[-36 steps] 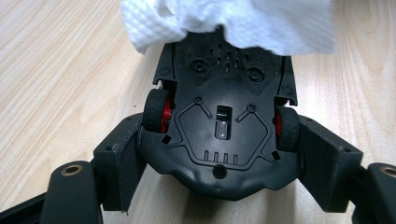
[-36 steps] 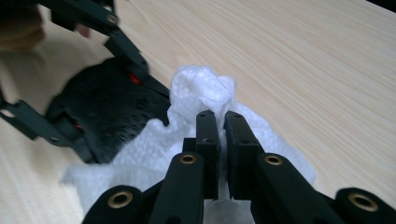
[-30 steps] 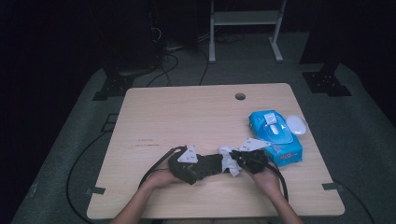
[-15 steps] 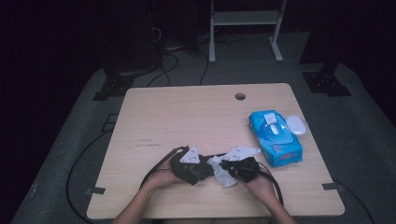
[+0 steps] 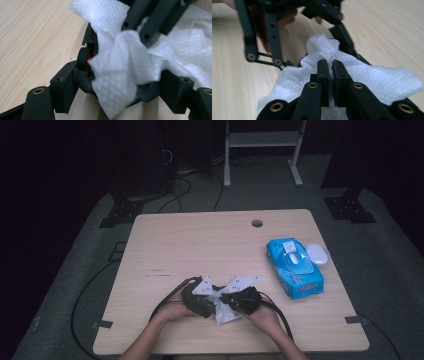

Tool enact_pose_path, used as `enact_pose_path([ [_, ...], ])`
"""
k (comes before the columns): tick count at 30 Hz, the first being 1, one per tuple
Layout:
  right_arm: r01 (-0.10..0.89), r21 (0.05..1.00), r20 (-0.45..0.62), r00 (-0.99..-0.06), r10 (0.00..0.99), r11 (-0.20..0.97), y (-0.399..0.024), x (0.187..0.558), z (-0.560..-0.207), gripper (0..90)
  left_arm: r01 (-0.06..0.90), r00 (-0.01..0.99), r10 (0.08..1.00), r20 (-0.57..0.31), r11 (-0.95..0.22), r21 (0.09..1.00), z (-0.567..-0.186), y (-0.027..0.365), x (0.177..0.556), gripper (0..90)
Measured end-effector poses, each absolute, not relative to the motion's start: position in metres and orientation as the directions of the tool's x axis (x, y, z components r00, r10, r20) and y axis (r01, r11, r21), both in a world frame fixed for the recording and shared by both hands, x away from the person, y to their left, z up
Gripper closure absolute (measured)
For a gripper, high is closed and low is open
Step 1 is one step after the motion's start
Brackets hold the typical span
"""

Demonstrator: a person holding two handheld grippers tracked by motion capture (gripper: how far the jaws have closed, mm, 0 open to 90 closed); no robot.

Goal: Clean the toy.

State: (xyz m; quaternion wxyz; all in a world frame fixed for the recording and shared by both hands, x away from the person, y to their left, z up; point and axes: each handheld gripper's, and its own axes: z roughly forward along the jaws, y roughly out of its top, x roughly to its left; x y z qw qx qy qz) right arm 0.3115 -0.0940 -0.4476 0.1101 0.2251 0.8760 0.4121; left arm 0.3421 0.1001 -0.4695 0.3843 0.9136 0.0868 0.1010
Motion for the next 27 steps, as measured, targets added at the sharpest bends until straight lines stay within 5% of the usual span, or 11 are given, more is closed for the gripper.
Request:
enact_pose_path([
  [6, 0.275, 0.764, -0.006, -0.902, 0.433, 0.584, -0.074, 0.313, -0.449, 84.7, 0.083, 0.964, 0.238, 0.119, -0.695, 0.715, -0.471, 0.100, 0.341, 24.3],
  [27, 0.291, 0.767, -0.047, -0.863, 0.503, 0.572, -0.073, 0.329, -0.444, 84.8, 0.075, 0.966, 0.227, 0.120, -0.696, 0.714, -0.470, 0.100, 0.341, 24.3],
])
